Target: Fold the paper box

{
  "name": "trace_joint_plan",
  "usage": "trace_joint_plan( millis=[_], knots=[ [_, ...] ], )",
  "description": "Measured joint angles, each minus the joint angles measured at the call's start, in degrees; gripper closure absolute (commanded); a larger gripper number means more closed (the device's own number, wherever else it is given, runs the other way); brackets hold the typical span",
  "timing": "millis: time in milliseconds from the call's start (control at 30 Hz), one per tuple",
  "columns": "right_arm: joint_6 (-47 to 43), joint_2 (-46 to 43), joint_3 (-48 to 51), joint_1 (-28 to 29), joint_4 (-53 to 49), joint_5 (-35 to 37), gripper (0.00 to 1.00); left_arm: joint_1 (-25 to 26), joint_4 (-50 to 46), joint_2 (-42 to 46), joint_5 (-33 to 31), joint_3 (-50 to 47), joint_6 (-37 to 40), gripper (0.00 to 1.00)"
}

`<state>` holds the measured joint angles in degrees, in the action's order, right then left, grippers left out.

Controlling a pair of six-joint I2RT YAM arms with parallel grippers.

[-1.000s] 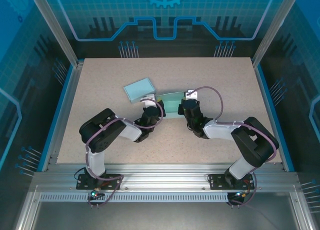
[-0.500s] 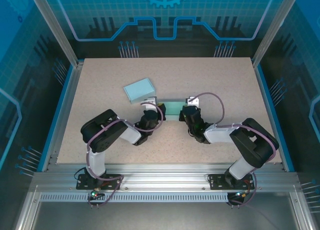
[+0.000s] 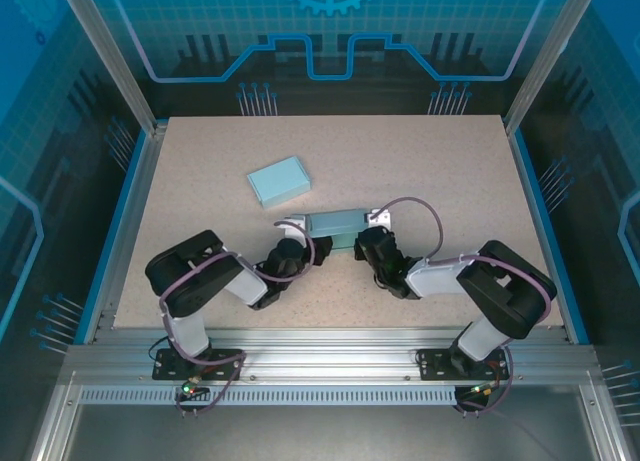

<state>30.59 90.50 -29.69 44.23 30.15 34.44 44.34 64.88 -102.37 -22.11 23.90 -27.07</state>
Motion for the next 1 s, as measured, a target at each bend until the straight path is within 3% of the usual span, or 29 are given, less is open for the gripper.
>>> trace_joint_plan(
  millis=[233, 367, 500, 633, 833, 1000],
  knots=[
    [0.9, -2.5, 0.1, 0.9, -3.9, 0.0, 0.78, 0.7, -1.6, 2.4, 3.4, -6.5, -3.1, 0.16],
    [1.6, -4.0, 0.1, 1.4, -5.9, 0.1, 0.72, 1.1, -2.9, 5.4, 5.1, -8.5, -3.9, 0.11],
    [2.0, -5.6, 0.1, 1.9, -9.0, 0.2, 0.56, 1.5, -7.3, 12.0, 6.0, -12.2, -4.5, 0.08],
    [2.5, -9.9, 0.1, 3.1, -14.9, 0.7, 0.34, 1.8, -18.6, 24.6, 5.9, -14.3, -4.3, 0.03],
    [3.9, -21.6, -0.2, 6.2, -28.4, 1.4, 0.05, 2.7, -41.9, 55.2, 3.7, -13.7, -2.6, 0.01],
    [4.6, -33.4, -1.7, 8.5, -40.8, 0.9, 0.00, 2.7, -57.7, 74.0, 0.4, -11.6, -1.3, 0.01]
  ],
)
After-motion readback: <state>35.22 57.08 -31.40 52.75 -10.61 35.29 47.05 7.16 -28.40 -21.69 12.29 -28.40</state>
